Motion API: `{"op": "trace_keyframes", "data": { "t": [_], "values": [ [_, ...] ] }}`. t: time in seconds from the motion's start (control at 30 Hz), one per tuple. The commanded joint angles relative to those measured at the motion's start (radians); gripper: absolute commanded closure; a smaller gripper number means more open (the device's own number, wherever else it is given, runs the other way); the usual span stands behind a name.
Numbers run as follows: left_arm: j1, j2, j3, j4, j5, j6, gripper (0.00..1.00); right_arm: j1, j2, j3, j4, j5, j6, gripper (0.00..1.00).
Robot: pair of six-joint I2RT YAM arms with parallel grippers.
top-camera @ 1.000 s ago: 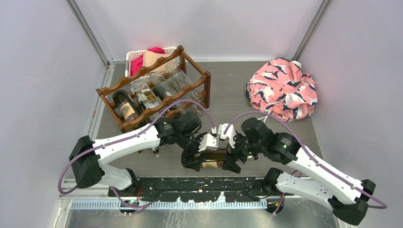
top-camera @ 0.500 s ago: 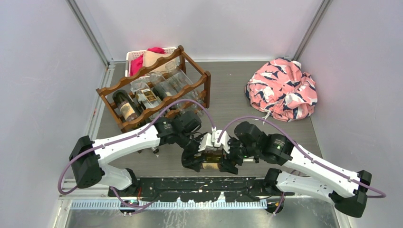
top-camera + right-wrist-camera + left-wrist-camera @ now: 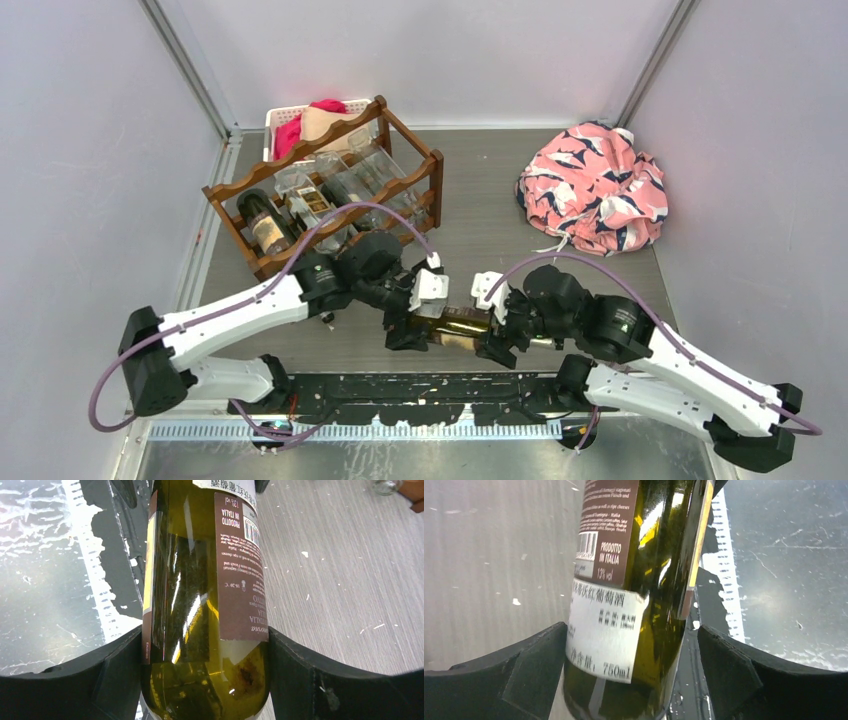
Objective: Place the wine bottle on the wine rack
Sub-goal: Place the wine bottle in the wine rack.
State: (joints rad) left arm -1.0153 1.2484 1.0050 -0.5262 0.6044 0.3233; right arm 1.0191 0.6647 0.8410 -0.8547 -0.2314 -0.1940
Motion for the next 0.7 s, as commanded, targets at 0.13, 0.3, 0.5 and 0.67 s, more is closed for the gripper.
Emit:
{"op": "trace_keyframes", "data": {
  "t": [0.13,0.3,0.5,0.67],
  "values": [
    [0.004,-0.220,0.007,0.103,-0.175,-0.045,0.00,0.004,-0.127,0.021,0.056,0.152,0.072,0.98],
    [0.006,-0.336,0.076,0.085,-0.348,-0.100,0.00,0.005,-0.208,0.033,0.082,0.216,0.101,0.99],
    [0.006,-0.405,0.169,0.064,-0.580,-0.209,0.00,0.004,-0.170,0.099,0.170,0.307,0.111,0.99],
    [0.006,-0.448,0.207,0.068,-0.679,-0.247,0.00,0.005,0.008,0.230,0.265,0.414,0.090,0.99]
  ]
}}
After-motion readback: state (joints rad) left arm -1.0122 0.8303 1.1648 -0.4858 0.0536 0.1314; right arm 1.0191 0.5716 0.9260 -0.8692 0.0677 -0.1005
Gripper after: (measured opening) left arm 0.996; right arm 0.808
